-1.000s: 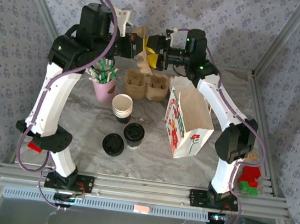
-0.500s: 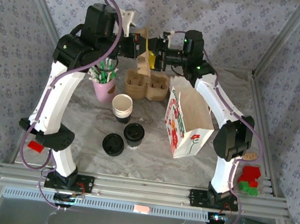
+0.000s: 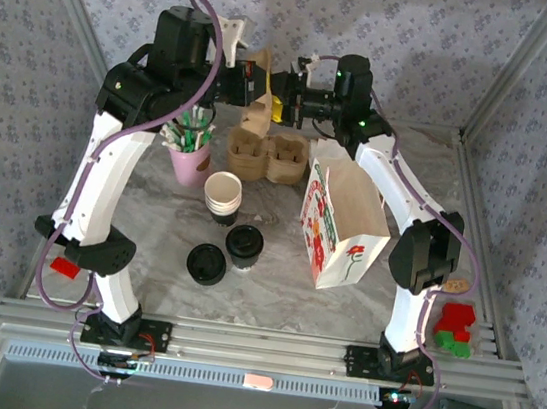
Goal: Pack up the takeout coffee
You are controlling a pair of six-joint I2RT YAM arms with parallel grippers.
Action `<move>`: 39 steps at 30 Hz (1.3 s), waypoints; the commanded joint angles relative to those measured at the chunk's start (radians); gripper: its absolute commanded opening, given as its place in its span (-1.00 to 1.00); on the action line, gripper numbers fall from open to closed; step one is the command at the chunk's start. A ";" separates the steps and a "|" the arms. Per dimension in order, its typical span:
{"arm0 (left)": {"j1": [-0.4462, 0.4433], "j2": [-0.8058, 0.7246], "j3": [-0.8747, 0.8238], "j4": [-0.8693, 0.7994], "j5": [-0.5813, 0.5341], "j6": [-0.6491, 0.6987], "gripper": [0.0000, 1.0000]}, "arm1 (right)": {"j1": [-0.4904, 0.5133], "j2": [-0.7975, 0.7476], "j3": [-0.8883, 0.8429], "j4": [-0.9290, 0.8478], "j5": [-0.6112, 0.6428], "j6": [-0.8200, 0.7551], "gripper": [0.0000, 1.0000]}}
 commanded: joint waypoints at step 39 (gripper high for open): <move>-0.006 -0.180 -0.110 0.052 -0.123 0.065 0.03 | -0.029 -0.045 0.043 -0.050 0.073 0.007 -0.23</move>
